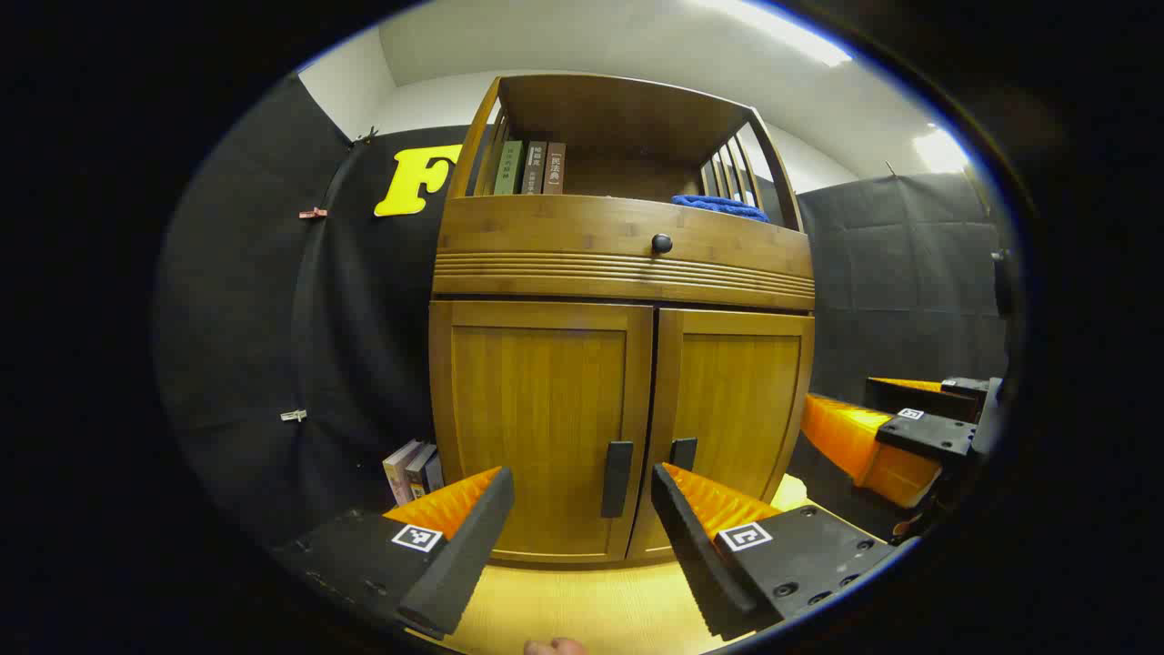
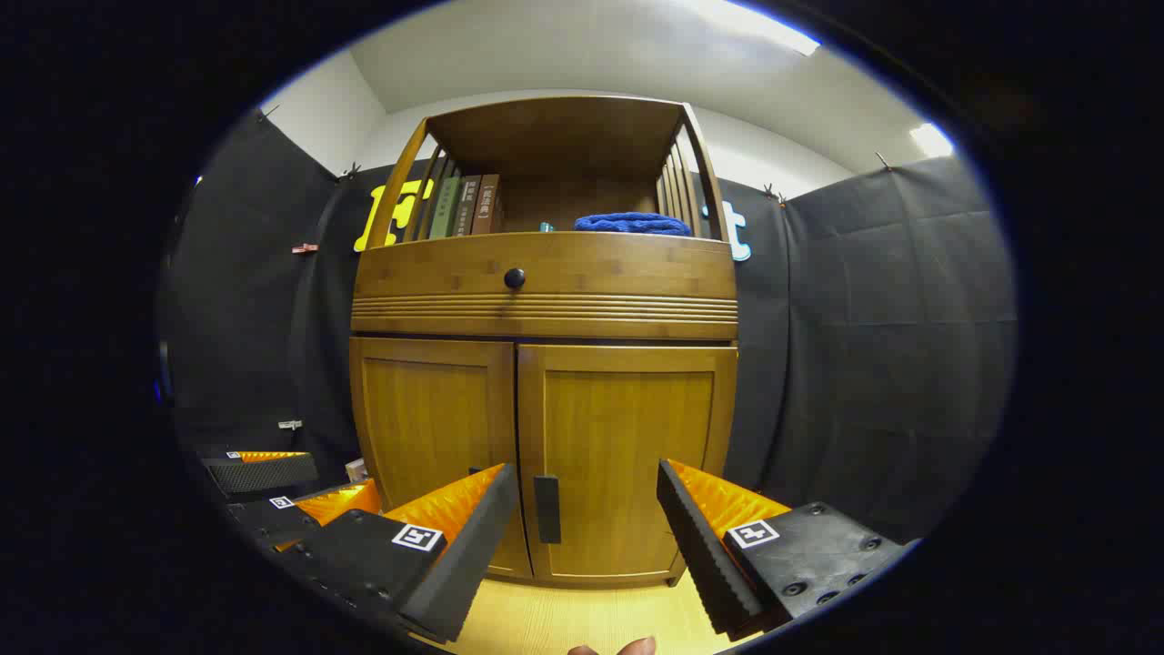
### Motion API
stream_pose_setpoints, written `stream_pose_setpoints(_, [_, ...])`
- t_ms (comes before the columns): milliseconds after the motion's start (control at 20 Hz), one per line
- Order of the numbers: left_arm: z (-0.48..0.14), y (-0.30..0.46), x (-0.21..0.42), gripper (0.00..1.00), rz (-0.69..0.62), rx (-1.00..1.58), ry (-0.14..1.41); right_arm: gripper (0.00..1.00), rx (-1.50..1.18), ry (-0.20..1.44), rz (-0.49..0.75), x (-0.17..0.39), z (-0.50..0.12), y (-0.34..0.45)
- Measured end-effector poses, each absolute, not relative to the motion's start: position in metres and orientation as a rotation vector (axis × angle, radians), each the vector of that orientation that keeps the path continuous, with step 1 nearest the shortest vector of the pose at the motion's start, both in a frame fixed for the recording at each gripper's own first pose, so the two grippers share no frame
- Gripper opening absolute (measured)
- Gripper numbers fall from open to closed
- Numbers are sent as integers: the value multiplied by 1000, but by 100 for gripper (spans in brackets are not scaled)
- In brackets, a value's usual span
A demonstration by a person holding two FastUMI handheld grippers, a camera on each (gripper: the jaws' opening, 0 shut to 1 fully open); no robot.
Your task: Open the right door of the double-door shoe cabinet with the right hand, and open the left door with the left hand.
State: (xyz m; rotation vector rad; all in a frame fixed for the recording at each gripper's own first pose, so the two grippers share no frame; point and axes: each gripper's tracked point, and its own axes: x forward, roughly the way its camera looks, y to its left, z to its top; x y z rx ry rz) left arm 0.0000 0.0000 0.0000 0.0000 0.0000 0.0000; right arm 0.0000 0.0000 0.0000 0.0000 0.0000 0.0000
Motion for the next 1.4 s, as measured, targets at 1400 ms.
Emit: stream_pose_setpoints(1400, [7, 13, -21, 94, -8, -6, -27, 98, 4, 0, -21, 4, -2, 1])
